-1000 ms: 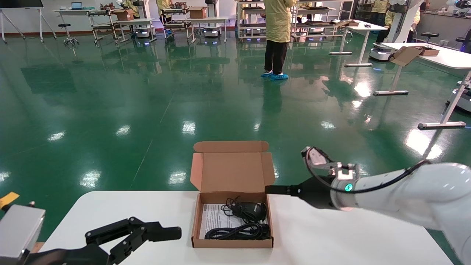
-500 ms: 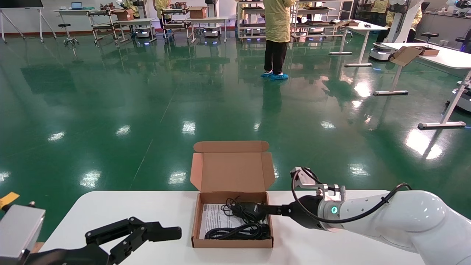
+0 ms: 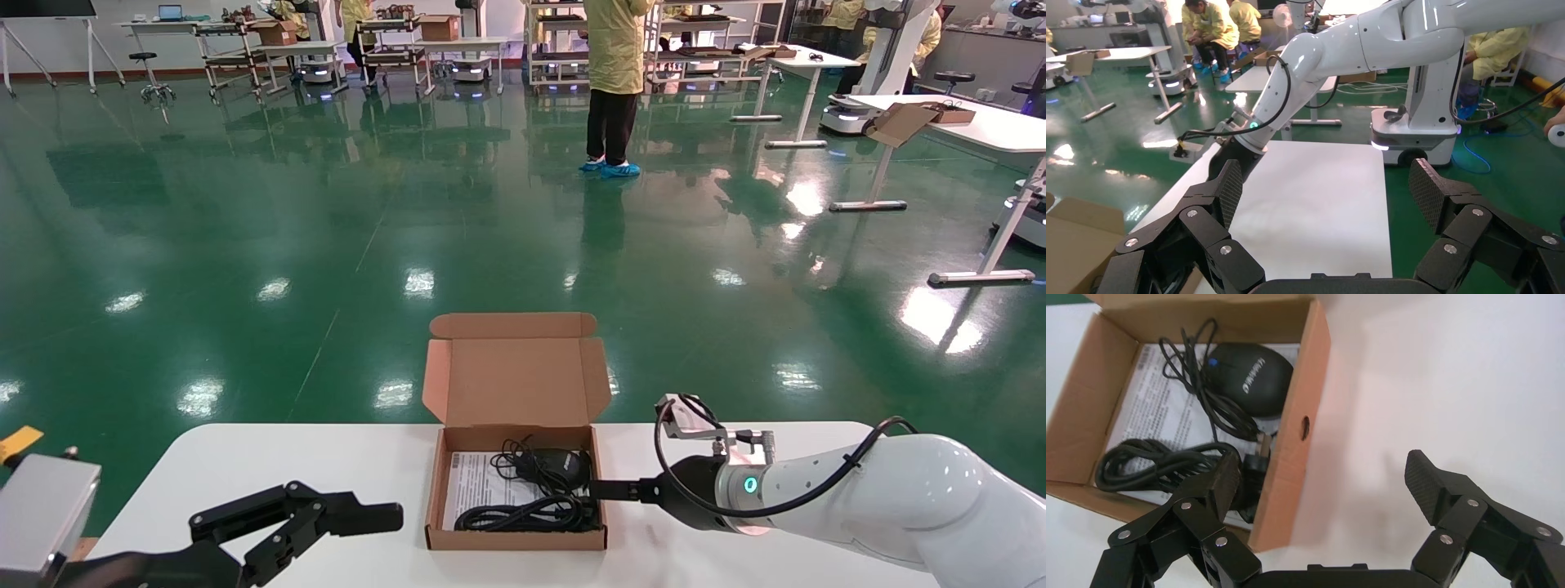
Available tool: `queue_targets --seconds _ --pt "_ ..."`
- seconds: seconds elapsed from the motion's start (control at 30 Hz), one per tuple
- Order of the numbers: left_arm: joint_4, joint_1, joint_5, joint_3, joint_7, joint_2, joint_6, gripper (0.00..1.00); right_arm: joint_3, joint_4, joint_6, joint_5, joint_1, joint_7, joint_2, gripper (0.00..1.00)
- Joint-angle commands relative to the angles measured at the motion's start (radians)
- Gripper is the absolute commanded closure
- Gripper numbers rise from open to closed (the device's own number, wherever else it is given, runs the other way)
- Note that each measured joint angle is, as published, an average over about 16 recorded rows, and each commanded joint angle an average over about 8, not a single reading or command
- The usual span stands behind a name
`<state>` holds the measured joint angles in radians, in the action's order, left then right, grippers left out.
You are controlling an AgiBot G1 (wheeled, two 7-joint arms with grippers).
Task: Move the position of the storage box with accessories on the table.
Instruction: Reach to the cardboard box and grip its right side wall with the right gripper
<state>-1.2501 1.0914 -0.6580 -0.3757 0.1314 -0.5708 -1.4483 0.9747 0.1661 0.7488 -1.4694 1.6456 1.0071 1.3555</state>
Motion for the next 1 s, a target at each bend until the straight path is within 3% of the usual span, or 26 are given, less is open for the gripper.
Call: queue_targets --seconds 0.03,0.3,0.37,0.53,0.6,1.0 --pt "0.0 0.0 0.0 0.0 0.0 0.0 0.0 0.0 0.007 0.001 0.001 -0.003 -0.002 0.009 0.0 0.0" --pt "0.0 0.0 0.0 0.0 0.0 0.0 0.0 0.0 0.031 0.02 -0.015 -0.007 -0.013 0.03 0.002 0.04" --pt "0.0 0.0 0.0 0.0 0.0 0.0 0.0 0.0 0.038 0.027 -0.023 -0.008 -0.016 0.033 0.003 0.23" --pt "0.0 0.0 0.0 0.0 0.0 0.0 0.0 0.0 0.054 0.049 -0.044 -0.006 -0.023 0.043 0.005 0.85" --pt "0.0 0.0 0.0 0.0 0.0 0.0 0.0 0.0 0.06 0.058 -0.051 -0.004 -0.025 0.048 0.005 0.99" --pt "0.0 0.0 0.0 0.0 0.0 0.0 0.0 0.0 0.101 0.075 -0.074 0.008 -0.029 0.07 0.004 1.0"
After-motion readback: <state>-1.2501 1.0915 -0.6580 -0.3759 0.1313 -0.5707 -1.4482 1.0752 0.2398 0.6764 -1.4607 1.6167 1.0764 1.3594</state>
